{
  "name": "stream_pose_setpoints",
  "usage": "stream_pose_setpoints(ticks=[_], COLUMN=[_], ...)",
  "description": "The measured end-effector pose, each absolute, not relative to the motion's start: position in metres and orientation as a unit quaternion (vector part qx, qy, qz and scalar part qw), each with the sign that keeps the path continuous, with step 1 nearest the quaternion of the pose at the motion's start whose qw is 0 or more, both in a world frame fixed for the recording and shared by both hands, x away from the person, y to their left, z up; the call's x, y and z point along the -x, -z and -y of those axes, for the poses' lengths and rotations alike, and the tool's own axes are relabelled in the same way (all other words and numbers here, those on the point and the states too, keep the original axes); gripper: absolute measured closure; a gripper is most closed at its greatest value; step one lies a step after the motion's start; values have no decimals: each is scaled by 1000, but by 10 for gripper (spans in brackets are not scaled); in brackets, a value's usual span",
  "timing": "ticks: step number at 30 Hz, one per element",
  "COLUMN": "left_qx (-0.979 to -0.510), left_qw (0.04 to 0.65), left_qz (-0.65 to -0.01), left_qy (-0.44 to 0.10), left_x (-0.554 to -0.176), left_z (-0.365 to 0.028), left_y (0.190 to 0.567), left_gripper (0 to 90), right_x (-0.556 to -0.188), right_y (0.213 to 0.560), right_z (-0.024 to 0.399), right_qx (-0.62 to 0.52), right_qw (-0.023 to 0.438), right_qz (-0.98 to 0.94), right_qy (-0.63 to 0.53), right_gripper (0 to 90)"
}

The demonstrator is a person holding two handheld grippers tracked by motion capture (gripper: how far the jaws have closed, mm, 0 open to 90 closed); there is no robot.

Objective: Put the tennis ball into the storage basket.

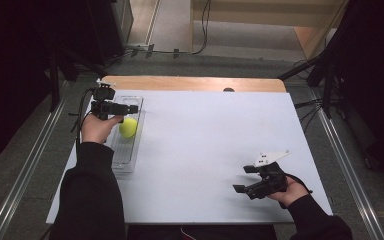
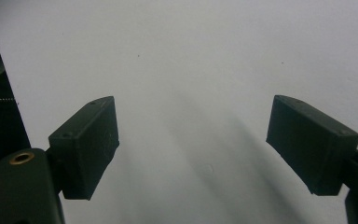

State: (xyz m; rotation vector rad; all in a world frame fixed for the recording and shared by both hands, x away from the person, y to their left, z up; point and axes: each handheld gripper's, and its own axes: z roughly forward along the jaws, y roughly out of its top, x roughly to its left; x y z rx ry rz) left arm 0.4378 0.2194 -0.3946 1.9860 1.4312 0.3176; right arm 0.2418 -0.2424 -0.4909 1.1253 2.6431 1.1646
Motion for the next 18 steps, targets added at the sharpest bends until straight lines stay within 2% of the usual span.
stream_pose_setpoints(ticks=[18], left_qx=[-781], left_qw=[356], left_qz=[-507], left_qy=[-76], left_x=[-432], left_z=[-196], left_y=[384], left_gripper=[155], right_x=[-242], right_y=[491], right_z=[243], right_qx=[-363], right_qw=[22], right_qz=[-852], right_qy=[-376], right_gripper=[148])
